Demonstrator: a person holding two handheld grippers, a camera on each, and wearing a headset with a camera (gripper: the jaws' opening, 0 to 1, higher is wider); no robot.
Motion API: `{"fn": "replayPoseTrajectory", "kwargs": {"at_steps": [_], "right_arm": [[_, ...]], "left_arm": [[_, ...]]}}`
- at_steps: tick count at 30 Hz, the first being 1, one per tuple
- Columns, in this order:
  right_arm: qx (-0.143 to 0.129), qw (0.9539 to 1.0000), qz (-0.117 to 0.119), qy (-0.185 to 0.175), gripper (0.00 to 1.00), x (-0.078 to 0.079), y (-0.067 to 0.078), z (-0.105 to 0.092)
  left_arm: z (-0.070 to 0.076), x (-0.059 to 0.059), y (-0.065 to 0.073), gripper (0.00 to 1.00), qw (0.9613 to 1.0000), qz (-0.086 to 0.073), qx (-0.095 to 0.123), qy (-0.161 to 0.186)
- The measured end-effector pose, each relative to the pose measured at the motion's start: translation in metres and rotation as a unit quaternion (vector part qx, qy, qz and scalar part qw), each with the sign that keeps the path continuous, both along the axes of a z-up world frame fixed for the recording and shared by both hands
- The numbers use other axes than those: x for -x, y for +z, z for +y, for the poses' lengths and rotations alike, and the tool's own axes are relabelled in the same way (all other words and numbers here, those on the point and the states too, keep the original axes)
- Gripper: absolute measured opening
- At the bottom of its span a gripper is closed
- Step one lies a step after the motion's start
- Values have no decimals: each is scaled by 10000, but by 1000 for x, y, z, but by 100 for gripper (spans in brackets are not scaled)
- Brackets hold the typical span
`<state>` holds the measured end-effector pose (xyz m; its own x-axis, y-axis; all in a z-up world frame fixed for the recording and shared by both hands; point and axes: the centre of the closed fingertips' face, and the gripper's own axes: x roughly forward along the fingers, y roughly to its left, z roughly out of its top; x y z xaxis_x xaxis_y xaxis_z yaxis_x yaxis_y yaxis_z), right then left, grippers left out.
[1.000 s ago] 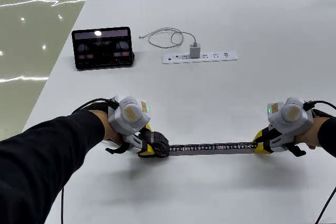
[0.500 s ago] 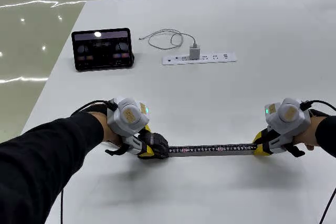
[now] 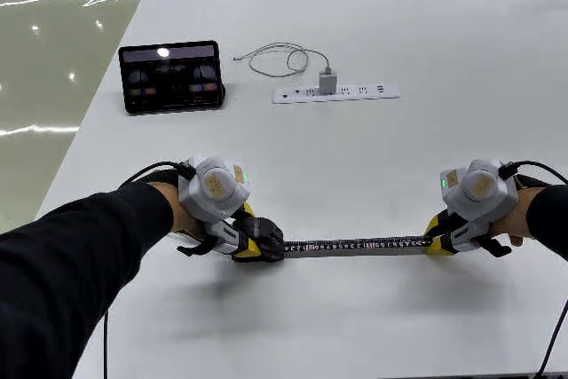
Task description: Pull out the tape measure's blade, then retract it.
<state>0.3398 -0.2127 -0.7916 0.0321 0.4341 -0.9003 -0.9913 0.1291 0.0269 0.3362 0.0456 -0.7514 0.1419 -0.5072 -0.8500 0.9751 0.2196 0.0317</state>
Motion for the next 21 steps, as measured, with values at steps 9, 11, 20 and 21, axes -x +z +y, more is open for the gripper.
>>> {"fn": "replayPoseTrajectory", "kwargs": {"at_steps": [9, 11, 20, 21], "right_arm": [[158, 9998, -63, 103, 12, 3, 3, 2], [163, 9998, -70, 106, 12, 4, 4, 2], [38, 9999, -84, -109, 18, 3, 6, 7], [12, 9999, -104, -107, 17, 2, 7, 7]], "left_arm": [[0, 1, -1, 31, 9992, -11, -296, -272], [0, 1, -1, 31, 9990, -42, -306, -312], [3, -1, -1, 33, 9994, 41, -322, -130], [4, -3, -1, 35, 9994, 12, -335, -109]]}}
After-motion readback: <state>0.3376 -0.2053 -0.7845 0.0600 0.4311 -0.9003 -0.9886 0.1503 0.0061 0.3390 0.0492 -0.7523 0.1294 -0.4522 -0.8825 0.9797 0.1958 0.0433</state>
